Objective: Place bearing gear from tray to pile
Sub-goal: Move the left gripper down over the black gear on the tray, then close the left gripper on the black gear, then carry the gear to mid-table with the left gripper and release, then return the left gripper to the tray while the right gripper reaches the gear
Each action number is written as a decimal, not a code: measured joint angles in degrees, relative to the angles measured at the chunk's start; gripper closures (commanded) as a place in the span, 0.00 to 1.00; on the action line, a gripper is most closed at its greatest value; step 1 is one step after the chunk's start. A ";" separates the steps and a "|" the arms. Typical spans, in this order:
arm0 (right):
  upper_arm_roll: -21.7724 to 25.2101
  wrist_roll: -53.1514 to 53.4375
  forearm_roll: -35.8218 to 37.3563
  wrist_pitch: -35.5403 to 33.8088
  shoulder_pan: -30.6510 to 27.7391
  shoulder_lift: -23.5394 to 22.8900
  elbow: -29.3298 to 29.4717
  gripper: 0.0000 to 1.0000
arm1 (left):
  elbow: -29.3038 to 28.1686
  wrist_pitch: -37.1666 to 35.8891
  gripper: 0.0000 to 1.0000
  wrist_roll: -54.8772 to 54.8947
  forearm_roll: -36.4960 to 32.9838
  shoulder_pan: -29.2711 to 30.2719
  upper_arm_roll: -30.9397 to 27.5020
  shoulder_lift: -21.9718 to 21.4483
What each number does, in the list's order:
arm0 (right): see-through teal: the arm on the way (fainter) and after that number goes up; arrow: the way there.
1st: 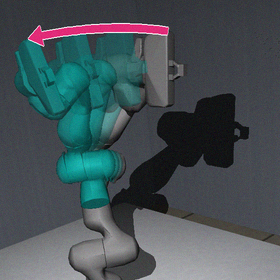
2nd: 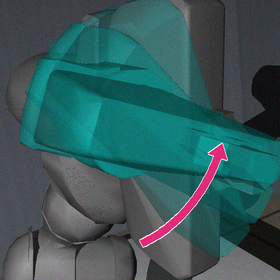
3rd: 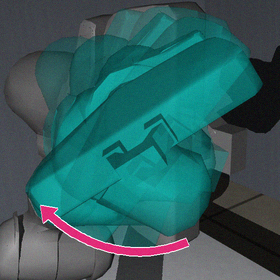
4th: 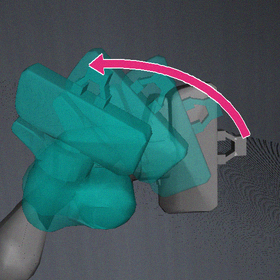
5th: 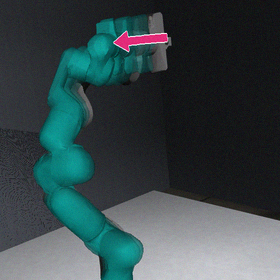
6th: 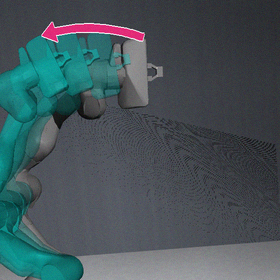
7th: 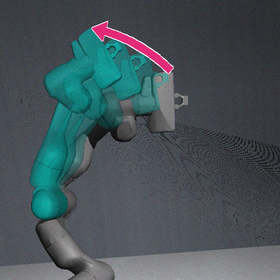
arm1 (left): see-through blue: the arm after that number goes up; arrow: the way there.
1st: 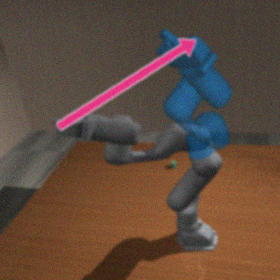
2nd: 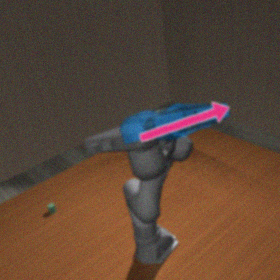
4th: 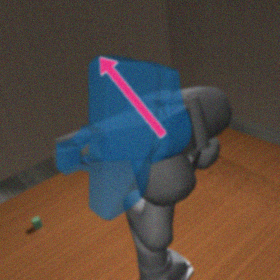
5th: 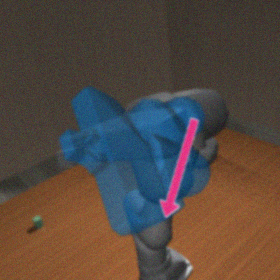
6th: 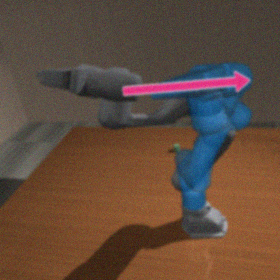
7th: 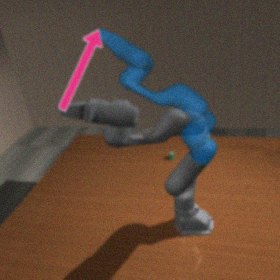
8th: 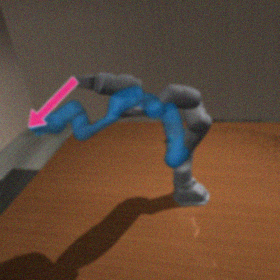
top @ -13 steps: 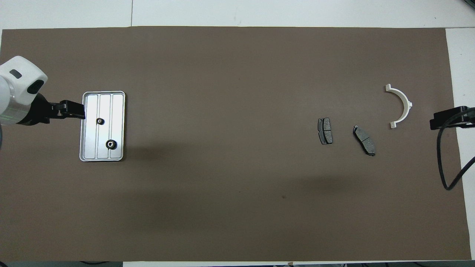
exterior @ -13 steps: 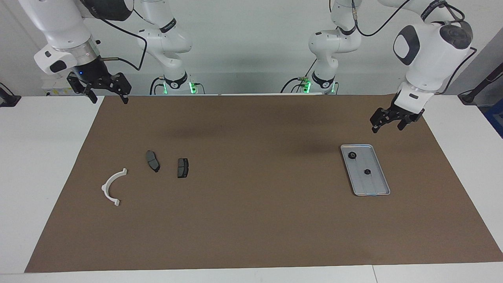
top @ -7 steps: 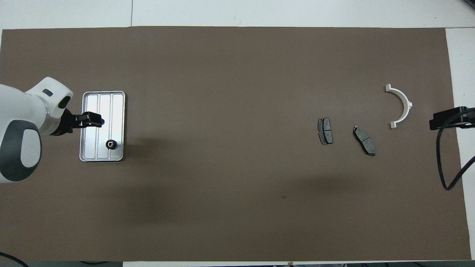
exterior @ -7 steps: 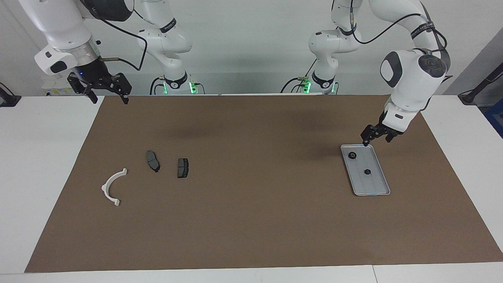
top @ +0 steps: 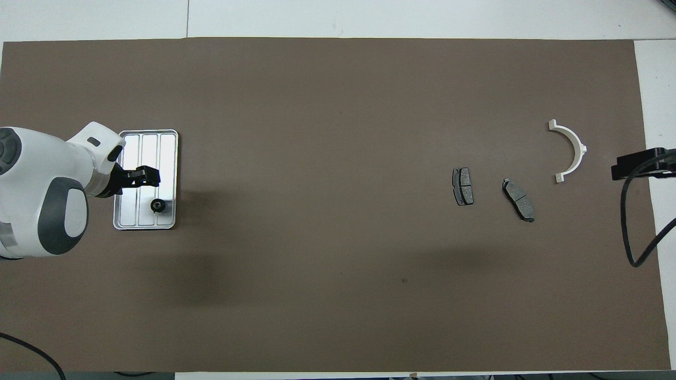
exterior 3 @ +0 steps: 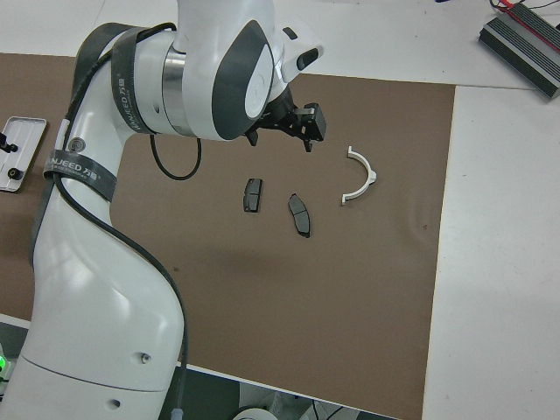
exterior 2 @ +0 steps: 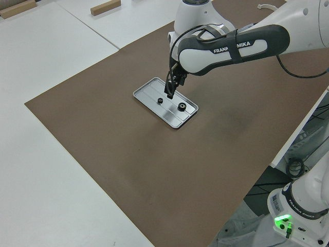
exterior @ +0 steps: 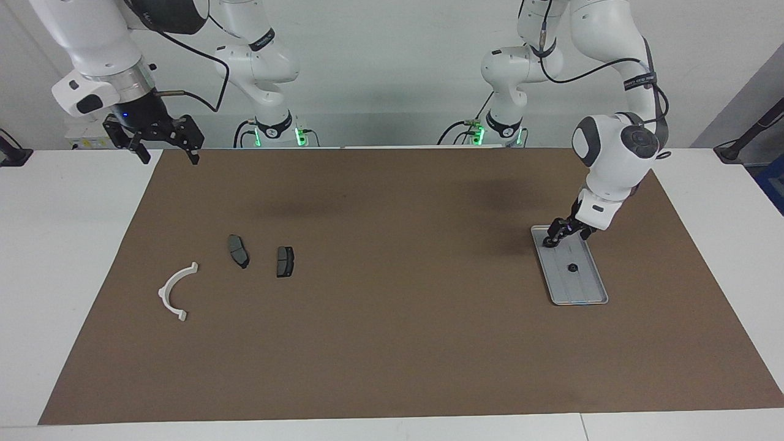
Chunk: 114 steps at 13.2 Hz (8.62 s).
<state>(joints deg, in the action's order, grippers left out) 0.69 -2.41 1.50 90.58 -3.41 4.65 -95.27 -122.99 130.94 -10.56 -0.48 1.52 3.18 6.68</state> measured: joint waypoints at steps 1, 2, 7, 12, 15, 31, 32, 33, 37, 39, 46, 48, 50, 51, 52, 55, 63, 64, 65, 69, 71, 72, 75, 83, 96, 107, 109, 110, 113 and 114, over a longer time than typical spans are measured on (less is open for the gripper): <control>0.00 -0.01 0.00 0.00 0.00 0.00 -0.15 0.00 | -0.41 1.03 0.23 -0.48 0.00 0.00 0.16 0.81; 0.00 -0.01 0.00 0.00 0.00 0.00 -0.34 0.00 | -0.78 1.60 0.23 -0.67 0.00 0.00 0.26 1.50; 0.02 -0.09 0.00 0.04 -0.05 0.00 -1.09 0.00 | -2.19 2.09 0.25 -0.78 0.00 0.00 0.34 2.06; 0.08 -0.42 0.00 0.10 -0.15 0.00 -1.11 0.00 | -3.46 2.07 0.27 -0.88 0.00 -0.01 0.51 2.06; 0.11 -1.30 0.00 0.10 -0.33 0.00 -1.13 0.00 | -3.58 2.05 0.31 -0.90 0.00 -0.02 0.52 2.05; 0.15 -1.88 0.00 0.10 -0.77 0.00 -1.17 0.00 | -5.03 2.03 0.94 -0.96 0.00 -0.04 0.62 1.71; 0.14 -1.89 0.00 0.10 -0.77 0.00 -1.17 0.00 | -5.08 2.02 0.97 -0.96 0.00 -0.04 0.61 1.71; 0.12 -1.90 0.00 0.10 -0.77 0.00 -1.17 0.00 | -5.03 1.94 0.98 -0.96 0.00 -0.04 0.61 1.69; 0.07 -1.91 0.00 0.10 -0.76 0.00 -1.18 0.00 | 0.96 -2.77 0.98 -2.29 0.01 -1.08 0.78 1.61; 0.12 -2.74 0.00 0.10 -0.81 0.00 -1.18 0.00 | 6.89 -7.45 0.97 -6.59 0.01 -3.41 1.03 1.74; 0.19 -4.10 0.00 1.03 -1.97 0.00 -1.18 0.00 | 17.48 -10.58 0.98 -29.14 0.77 -21.24 1.49 5.69; 0.19 -4.10 0.00 1.06 -2.09 0.00 -1.18 0.00 | 21.93 -11.87 0.98 -34.33 1.41 -25.99 1.49 8.59; 0.19 -4.10 0.00 1.09 -2.12 0.00 -1.18 0.00 | 28.98 -14.07 0.98 -40.00 1.51 -30.42 1.33 14.15; 0.19 -4.10 0.00 1.10 -2.14 0.00 -1.18 0.00 | 32.61 -14.45 0.98 -42.36 1.51 -32.19 1.26 17.46; 0.19 -4.09 0.00 1.11 -2.17 0.00 -1.18 0.00 | 35.49 -14.55 0.98 -43.70 1.50 -33.60 1.22 20.51; 0.20 -2.81 0.00 1.16 -2.20 0.00 -1.18 0.00 | 38.05 -14.80 0.98 -44.60 1.45 -35.04 1.06 24.61; -0.08 -2.43 0.03 1.22 -2.12 0.06 -1.18 0.00 | 37.70 -15.76 0.98 -49.05 1.51 -37.67 0.83 26.99; -0.09 -2.44 0.03 1.28 -2.12 0.07 -1.18 0.00 | 37.92 -15.26 0.98 -49.64 1.51 -37.98 0.81 27.43; -0.11 -2.44 0.03 1.34 -2.12 0.08 -1.18 0.00 | 37.94 -14.63 0.98 -50.00 1.51 -38.31 0.81 27.77; -0.04 -2.44 0.01 1.78 -2.18 0.08 -1.18 0.00 | 37.73 -13.63 0.98 -50.33 1.49 -38.98 0.82 28.51; -0.04 -2.44 0.01 1.85 -2.18 0.08 -1.19 0.00 | 36.96 -12.53 0.98 -50.33 1.49 -39.20 0.81 28.72; -0.04 -2.44 0.01 1.85 -2.18 0.08 -1.19 0.00 | 36.54 -12.21 0.98 -50.34 1.48 -39.30 0.79 28.77; -0.05 -2.44 0.01 1.85 -2.18 0.08 -1.22 0.00 | 36.09 -11.59 0.88 -50.40 1.48 -39.38 0.77 28.77; -0.50 -2.44 0.02 2.07 -1.97 0.08 -1.22 0.00 | 35.60 -11.05 0.00 -51.72 1.46 -39.39 0.66 28.76; -0.96 -3.64 -0.01 8.31 0.39 -2.15 -2.34 0.00 | 35.49 -10.47 0.00 -51.82 1.44 -31.16 -0.48 24.10; -1.10 12.82 0.15 16.11 14.50 -16.86 5.92 0.00 | 19.87 -12.43 0.00 -6.35 1.26 -11.96 -1.47 9.93; -1.16 18.12 0.48 16.15 19.40 -18.82 6.65 0.00 | 19.13 -12.43 0.00 1.87 1.26 -7.77 -1.52 9.92; -1.17 20.84 0.57 16.17 21.83 -19.55 6.84 0.00 | 18.75 -12.36 0.03 5.12 1.27 -5.85 -1.56 9.92; -1.21 30.25 0.64 16.56 29.35 -21.16 6.89 0.00 | 17.75 -11.45 0.20 10.53 1.27 -2.08 -1.64 9.88; -1.22 33.26 0.68 17.17 31.65 -21.82 6.89 0.00 | 16.95 -10.17 0.27 10.88 1.26 -1.49 -1.74 9.87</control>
<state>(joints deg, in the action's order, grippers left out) -0.53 30.85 2.18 107.75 28.24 -17.17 -88.38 -106.03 120.77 0.32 0.78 0.02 1.43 16.55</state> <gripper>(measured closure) 0.000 0.097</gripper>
